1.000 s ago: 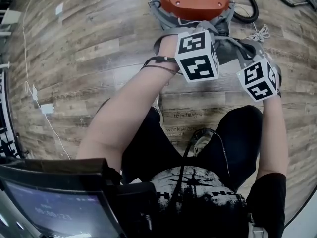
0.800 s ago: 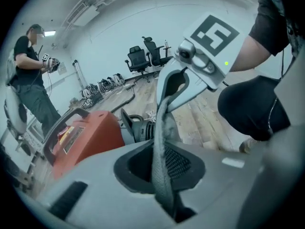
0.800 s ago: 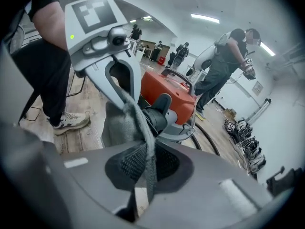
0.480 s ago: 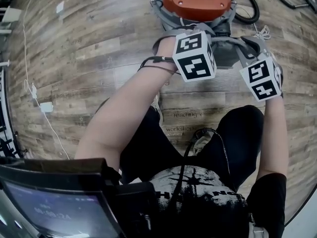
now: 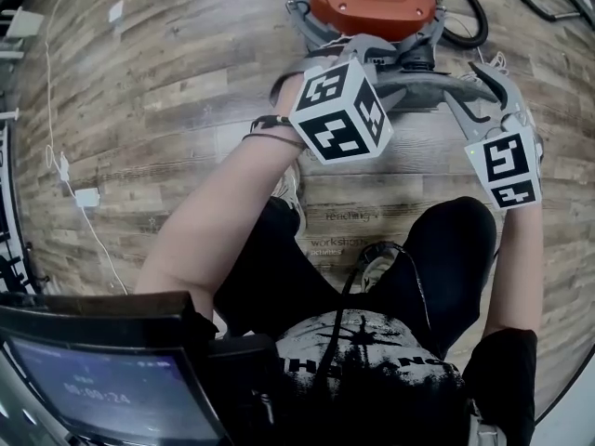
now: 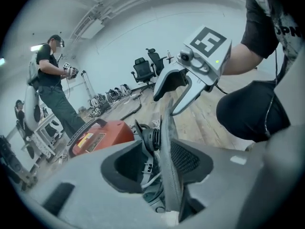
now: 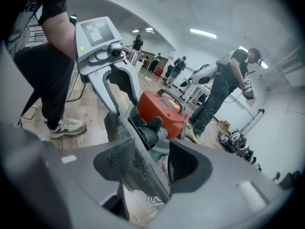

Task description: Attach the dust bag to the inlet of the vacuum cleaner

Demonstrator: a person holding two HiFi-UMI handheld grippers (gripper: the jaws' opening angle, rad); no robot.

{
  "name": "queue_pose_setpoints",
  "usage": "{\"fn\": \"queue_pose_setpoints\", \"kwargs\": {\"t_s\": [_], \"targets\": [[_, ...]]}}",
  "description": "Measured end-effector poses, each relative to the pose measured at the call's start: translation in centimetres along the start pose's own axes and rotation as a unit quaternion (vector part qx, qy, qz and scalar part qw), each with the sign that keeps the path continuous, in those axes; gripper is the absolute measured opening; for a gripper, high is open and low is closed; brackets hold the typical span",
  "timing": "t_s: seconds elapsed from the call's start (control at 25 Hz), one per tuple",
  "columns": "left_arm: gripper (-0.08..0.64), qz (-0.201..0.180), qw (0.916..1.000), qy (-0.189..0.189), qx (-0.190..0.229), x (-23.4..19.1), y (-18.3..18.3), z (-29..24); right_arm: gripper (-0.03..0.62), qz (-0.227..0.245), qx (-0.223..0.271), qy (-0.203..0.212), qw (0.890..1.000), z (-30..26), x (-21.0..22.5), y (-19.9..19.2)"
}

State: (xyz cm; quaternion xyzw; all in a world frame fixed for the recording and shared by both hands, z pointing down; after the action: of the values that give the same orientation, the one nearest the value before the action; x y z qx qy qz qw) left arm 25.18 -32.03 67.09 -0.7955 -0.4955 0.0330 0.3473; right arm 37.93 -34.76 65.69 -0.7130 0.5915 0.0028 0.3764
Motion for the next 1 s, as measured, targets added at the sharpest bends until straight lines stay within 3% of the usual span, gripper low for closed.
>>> {"fn": "queue_pose_setpoints", "kwargs": {"t_s": [0.12,0.28,0.52,0.68,0.84,1.0], "targets": [[0.079,0.012,0.9993,0.005,0.034,0.0,0.6,1.3,0.151,-0.024,0.057,-0.016,0.998,1.6,0.3,1.2],[0.005,0.021,0.9986,-0.002,0.049,0.3,0.8,1.7,0.006,-0.045,0.097,-0.029,0.994,2.4,0.2,2.0],[0.003,0.041,0.997,-0.016,0.064,-0.2,-0.5,3.0,0.005,-0.053,0.116,0.006,0.992,0.1,-0.6,3.5],[0.003,0.053,0.994,-0.018,0.094,-0.8,-1.9,4.9,0.005,-0.115,0.183,0.024,0.976,-0.3,-0.8,5.2],[0.003,0.082,0.989,0.002,0.123,-4.5,-3.4,6.9,0.005,-0.13,0.209,0.026,0.969,-0.9,-0.2,6.7],[0.003,0.137,0.9792,0.011,0.149,-9.8,-2.2,9.3,0.005,-0.151,0.203,0.054,0.966,-0.3,1.5,8.9]]}}
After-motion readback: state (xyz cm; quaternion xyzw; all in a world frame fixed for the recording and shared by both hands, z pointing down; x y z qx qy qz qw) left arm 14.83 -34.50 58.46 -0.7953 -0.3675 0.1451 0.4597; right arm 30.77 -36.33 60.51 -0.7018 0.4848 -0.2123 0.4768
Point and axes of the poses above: the fingertips, and each gripper's own axes: z backward along the fingers, x to its right, y out of its top, the point moved 6 cm from there along z, backward along the fingers, and after that the axes turned 10 degrees about -x, right-handed, at the moved point
